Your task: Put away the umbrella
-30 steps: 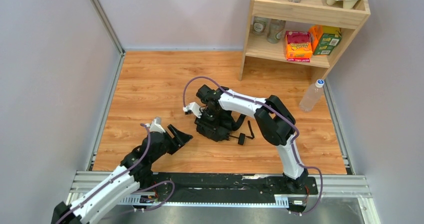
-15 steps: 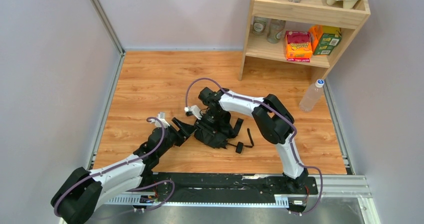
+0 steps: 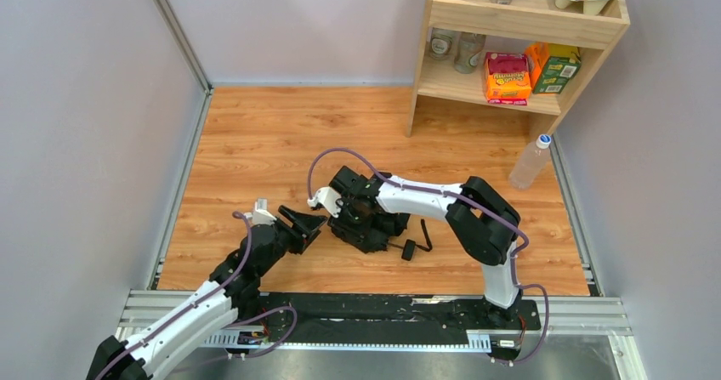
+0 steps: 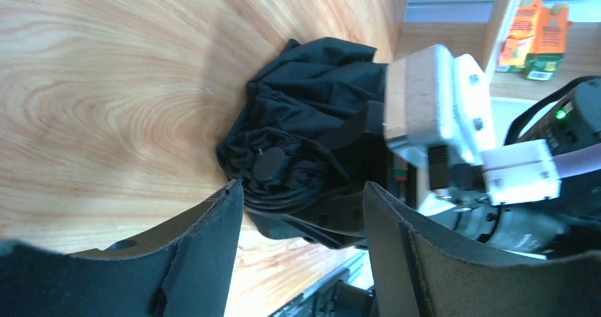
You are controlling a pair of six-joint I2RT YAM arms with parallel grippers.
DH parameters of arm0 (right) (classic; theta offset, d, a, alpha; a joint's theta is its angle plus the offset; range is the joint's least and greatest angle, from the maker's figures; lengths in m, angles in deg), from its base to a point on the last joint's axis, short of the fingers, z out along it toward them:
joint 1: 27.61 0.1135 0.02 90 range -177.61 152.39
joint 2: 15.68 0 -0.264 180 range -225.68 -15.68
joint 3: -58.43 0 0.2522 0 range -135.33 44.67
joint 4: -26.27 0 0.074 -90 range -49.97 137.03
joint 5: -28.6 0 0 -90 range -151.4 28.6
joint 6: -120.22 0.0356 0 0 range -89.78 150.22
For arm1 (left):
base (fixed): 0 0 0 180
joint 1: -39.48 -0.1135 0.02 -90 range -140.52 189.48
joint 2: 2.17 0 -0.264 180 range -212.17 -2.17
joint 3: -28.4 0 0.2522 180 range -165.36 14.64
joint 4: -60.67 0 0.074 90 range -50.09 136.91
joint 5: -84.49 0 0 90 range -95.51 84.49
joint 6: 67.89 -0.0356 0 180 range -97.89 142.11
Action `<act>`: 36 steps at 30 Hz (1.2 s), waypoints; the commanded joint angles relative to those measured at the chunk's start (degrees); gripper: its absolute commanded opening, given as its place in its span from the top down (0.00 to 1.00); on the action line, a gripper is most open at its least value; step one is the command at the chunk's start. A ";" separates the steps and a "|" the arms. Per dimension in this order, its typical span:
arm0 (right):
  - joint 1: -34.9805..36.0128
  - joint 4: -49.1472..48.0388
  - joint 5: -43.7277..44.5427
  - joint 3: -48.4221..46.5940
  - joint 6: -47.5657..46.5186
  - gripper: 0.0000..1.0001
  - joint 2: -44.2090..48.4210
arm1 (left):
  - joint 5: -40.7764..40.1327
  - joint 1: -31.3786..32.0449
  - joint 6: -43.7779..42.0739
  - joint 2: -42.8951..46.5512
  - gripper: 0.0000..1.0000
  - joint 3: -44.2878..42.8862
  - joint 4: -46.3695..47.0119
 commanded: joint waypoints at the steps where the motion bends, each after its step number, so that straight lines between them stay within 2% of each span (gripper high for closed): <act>1: 1.22 -3.99 16.63 3.36 -4.13 1.00 -2.04 | -0.83 0.08 2.38 3.47 0.32 1.78 -3.70; 4: 1.66 -2.84 16.19 2.74 -5.46 0.99 -3.26 | -0.22 0.08 1.92 1.02 0.32 1.78 -2.74; 6: 1.58 -3.02 14.97 2.91 -6.16 0.99 -3.71 | 1.80 0.08 2.36 -1.70 0.39 1.60 -2.73; 9: 0.70 -5.30 10.76 4.84 -6.16 1.00 -2.39 | 4.17 0.08 4.20 -5.13 0.43 1.78 -1.77; 11: 0.61 -5.75 9.43 5.55 -6.16 1.00 -2.39 | 4.44 0.08 3.15 -6.10 0.38 4.67 3.75; 14: 0.43 -5.05 8.73 4.94 -6.51 1.00 -3.27 | 3.39 0.08 0.52 -7.77 0.24 4.33 10.96; 18: -0.36 -4.95 5.92 4.94 -6.43 1.00 -2.92 | 3.39 0.08 -1.16 -14.18 0.20 3.45 18.52; 20: -0.62 -4.95 4.95 4.50 -6.43 1.00 -2.83 | 3.91 0.08 -1.42 -19.28 0.23 2.75 21.59; 22: -0.80 -4.25 3.98 3.89 -6.69 1.00 -2.92 | 4.18 0.08 -1.51 -25.42 0.25 2.92 27.74; 23: -0.71 -3.90 3.89 3.62 -6.69 1.00 -3.00 | 4.61 0.08 -1.77 -29.19 0.25 3.18 33.86; 27: -0.89 -2.50 2.31 2.31 -6.95 1.00 -3.44 | 8.82 0.08 -5.46 -41.42 0.22 0.48 48.03; 30: -0.89 -1.79 0.99 1.51 -7.04 1.00 -3.79 | 11.29 0.08 -6.52 -51.24 0.21 -1.56 52.97; 33: -0.97 -1.00 0.29 0.46 -7.30 1.00 -4.15 | 11.92 0.08 -3.99 -60.84 0.25 -0.60 67.08; 36: -0.98 0.14 -0.77 -0.95 -7.57 1.00 -4.93 | 11.39 0.08 -2.39 -74.27 0.29 0.11 79.33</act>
